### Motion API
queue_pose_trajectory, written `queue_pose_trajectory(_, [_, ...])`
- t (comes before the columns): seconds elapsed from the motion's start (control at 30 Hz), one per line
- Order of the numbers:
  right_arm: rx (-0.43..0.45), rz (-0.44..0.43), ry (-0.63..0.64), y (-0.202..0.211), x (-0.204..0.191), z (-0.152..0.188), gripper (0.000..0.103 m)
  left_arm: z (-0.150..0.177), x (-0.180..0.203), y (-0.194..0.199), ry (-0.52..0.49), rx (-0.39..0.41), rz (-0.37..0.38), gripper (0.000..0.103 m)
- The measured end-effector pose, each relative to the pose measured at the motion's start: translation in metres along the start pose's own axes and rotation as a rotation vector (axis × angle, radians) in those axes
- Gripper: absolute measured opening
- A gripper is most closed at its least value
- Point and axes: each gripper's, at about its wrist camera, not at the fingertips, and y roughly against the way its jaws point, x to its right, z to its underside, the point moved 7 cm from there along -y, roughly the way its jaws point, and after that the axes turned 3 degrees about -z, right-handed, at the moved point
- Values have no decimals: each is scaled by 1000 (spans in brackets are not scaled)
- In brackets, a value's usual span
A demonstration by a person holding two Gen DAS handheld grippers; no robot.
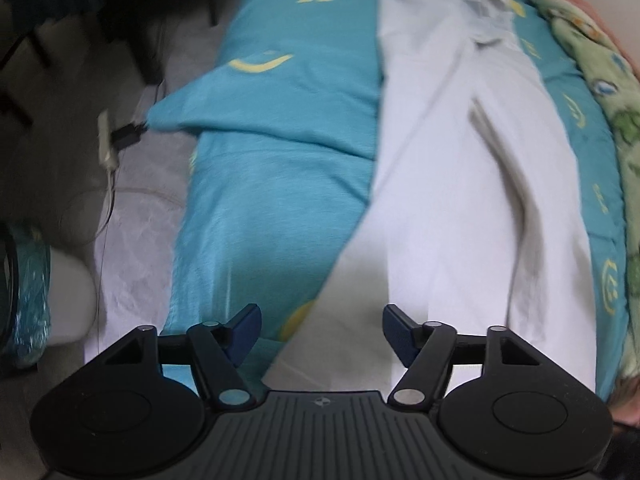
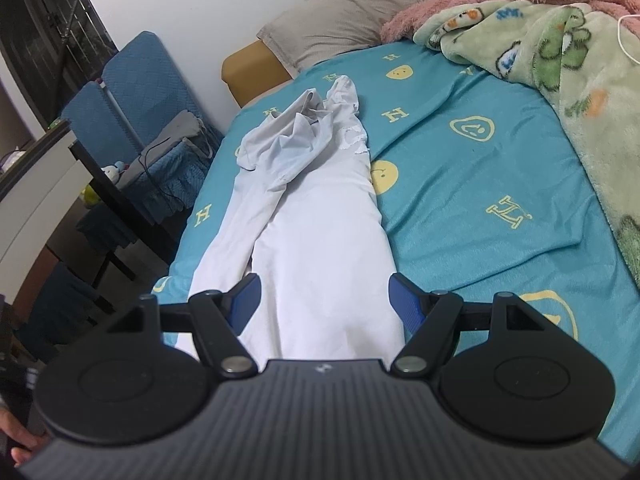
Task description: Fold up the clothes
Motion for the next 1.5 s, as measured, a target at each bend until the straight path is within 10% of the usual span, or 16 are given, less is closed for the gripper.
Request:
queue_pose_trajectory(0.53, [-47,-21,-90,-7,10,7,72,9,9,-19,-63,-108,-33,53])
queue_pose_trajectory(0.83, [-51,-38,-102,-6,10,6,72,21,29,-8,-177,-109,-16,14])
queue_pose_trajectory(1.5, [-32,-65,-166,4,15,1,73,73,123,104,-547,300,-5,4])
